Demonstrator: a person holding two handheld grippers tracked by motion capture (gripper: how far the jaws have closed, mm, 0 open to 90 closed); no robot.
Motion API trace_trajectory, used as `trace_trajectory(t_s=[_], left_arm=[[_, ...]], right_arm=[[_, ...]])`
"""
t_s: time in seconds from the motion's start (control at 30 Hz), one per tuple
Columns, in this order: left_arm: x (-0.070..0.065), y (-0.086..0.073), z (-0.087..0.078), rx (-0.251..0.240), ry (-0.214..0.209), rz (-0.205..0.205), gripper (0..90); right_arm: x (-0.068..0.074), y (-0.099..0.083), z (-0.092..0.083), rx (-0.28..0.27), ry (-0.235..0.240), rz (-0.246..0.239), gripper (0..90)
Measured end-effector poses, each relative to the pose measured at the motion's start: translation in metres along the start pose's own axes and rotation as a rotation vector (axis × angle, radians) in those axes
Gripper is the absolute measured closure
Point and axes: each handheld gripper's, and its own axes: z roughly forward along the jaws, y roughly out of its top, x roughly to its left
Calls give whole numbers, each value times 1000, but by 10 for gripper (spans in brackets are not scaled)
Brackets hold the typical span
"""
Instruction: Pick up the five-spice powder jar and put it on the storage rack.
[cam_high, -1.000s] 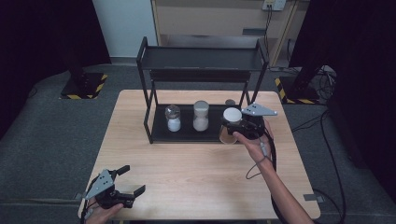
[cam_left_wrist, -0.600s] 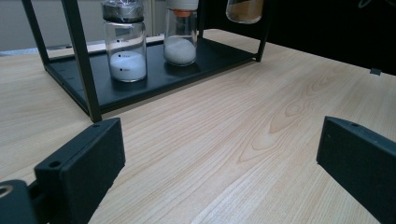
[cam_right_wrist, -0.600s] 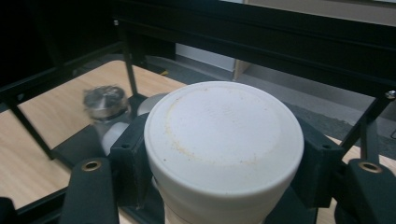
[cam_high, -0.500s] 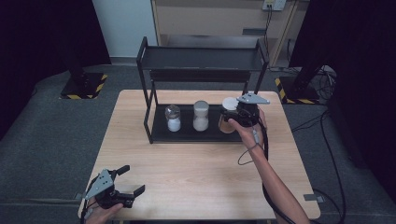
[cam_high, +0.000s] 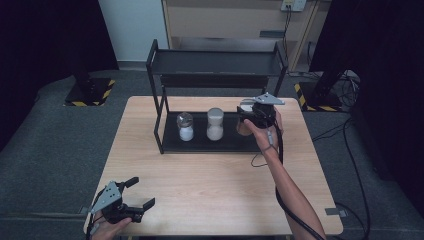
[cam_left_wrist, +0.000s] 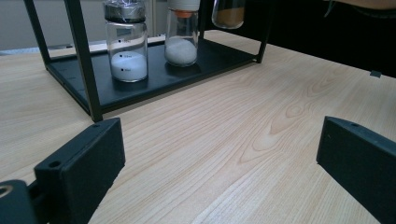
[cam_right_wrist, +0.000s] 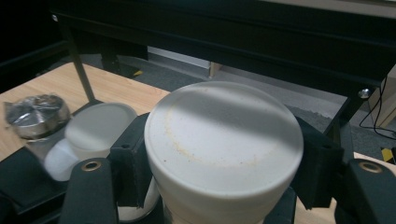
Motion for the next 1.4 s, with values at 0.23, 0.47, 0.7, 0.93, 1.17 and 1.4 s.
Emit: trace_trajectory(t_s=[0.23,0.47,0.7,0.93,1.17,1.4], left_arm=[[0,0,0,0,0,-3,0],[0,0,0,0,-1,-3,0],[0,0,0,0,0,-3,0],[0,0,0,0,1,-4,0],[0,0,0,1,2,-4,0],[0,0,0,1,3,-4,0]], right_arm=[[-1,-9,15,14,-14,15,340],[-1,-20,27,40,-17,26,340],[2,-24,32,47,-15,18,340],[3,-27,35,59,-14,18,340],[2,-31,35,67,-16,20,339],[0,-33,35,77,-18,23,339]])
